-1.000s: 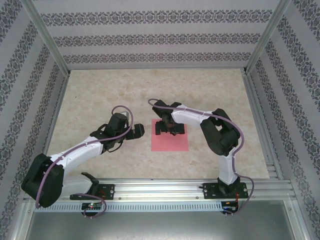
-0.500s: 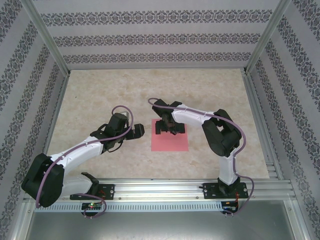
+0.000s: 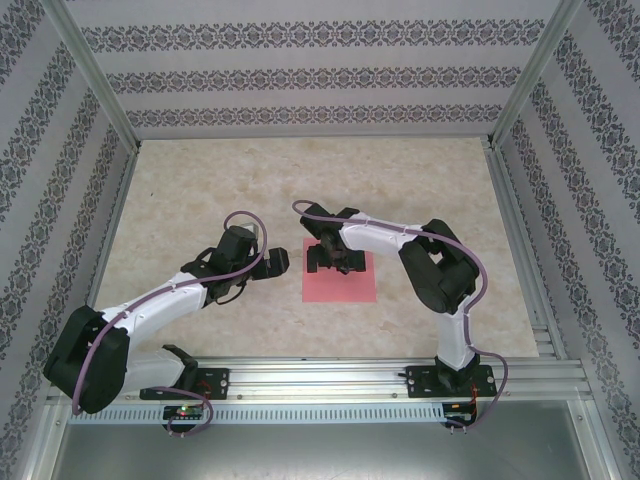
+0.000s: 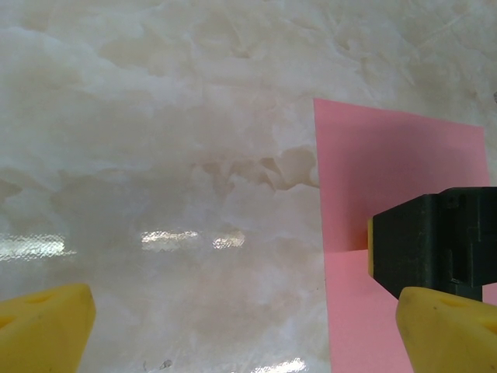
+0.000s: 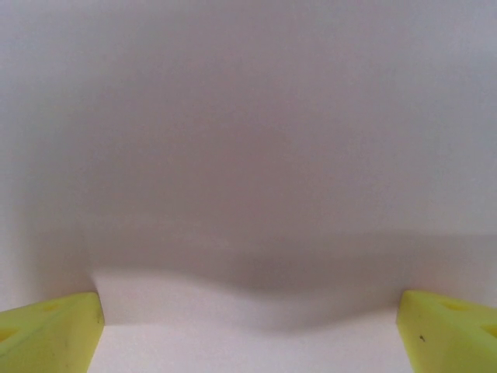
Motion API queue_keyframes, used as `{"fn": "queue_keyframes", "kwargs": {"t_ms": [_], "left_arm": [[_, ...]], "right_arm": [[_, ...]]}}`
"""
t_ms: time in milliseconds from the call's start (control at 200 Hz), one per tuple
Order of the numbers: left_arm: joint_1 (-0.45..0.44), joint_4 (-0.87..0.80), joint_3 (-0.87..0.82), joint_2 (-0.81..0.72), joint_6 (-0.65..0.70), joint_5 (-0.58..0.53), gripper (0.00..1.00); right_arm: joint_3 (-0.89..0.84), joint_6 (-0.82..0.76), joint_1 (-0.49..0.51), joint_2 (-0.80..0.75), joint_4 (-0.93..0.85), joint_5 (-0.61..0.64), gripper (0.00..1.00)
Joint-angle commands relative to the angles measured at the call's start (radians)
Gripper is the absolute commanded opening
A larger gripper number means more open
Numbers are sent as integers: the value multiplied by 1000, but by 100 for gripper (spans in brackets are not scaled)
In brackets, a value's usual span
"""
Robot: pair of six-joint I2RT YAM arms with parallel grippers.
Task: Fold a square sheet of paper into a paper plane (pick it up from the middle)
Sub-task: Fold the square sheet of paper in half at the center of the table.
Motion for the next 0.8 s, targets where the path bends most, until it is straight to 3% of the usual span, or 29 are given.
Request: {"fn": "queue_keyframes", "kwargs": {"t_ms": [0,265,485,654,794], "left_arm": [[11,24,28,7,17,16,100],[10,23,34,7,15,18,100],[10,17,35,7,12,16,100],[11,13,39,4,10,15,100],[10,5,46,1,6,8,100]], "right_arm": [[-49,27,11,57,13,2,96],[-1,-11,10,2,-2,6,87],[11,-20,0,-75,-6,0,61],[-18,-19,-2,-165,56,-50,50],[-65,-2,-13,-250,176,-165,40]]}}
